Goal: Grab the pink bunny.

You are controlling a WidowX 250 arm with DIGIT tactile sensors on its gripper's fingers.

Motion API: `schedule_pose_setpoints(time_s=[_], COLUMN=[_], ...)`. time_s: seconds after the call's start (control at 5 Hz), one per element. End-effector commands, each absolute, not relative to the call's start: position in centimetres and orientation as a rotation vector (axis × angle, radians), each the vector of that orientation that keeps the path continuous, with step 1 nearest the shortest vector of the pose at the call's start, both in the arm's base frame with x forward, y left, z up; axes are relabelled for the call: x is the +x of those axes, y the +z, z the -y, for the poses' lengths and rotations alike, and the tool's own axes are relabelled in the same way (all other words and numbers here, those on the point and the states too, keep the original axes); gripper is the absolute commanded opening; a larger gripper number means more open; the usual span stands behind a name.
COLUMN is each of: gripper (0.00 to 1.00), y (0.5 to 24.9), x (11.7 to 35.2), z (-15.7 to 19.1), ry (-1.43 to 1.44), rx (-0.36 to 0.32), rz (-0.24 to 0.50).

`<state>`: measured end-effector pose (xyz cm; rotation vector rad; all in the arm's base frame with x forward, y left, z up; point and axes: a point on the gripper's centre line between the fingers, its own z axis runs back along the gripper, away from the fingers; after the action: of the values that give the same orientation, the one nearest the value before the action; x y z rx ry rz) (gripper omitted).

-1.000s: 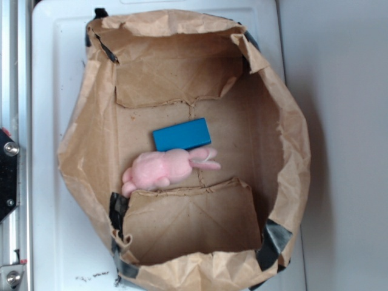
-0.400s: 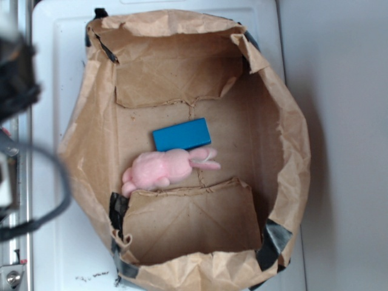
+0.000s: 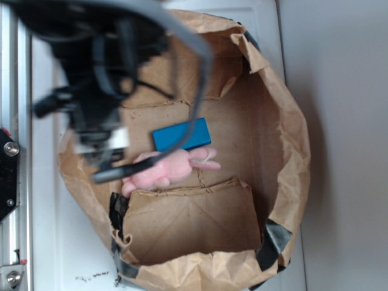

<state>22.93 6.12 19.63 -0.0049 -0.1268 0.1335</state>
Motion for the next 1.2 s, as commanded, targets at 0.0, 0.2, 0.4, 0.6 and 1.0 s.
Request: schedule_pose_setpoints(time_s=[0.0,0.2,0.4,0.6,1.0], gripper=[1.00,1.00,1.00,1.00,1.00], y=[14.0,10.2,10.2,10.2,10.2], x=[26.2,25.9,25.9,25.9,25.9], z=[-0.5,0.7,0.7,0.7,0.7], ry=[0.078,0.079,0.079,0.079,0.079], rx=[0.119,0.131,0.131,0.131,0.131], rz=[0.104,0.048,0.048,0.048,0.048])
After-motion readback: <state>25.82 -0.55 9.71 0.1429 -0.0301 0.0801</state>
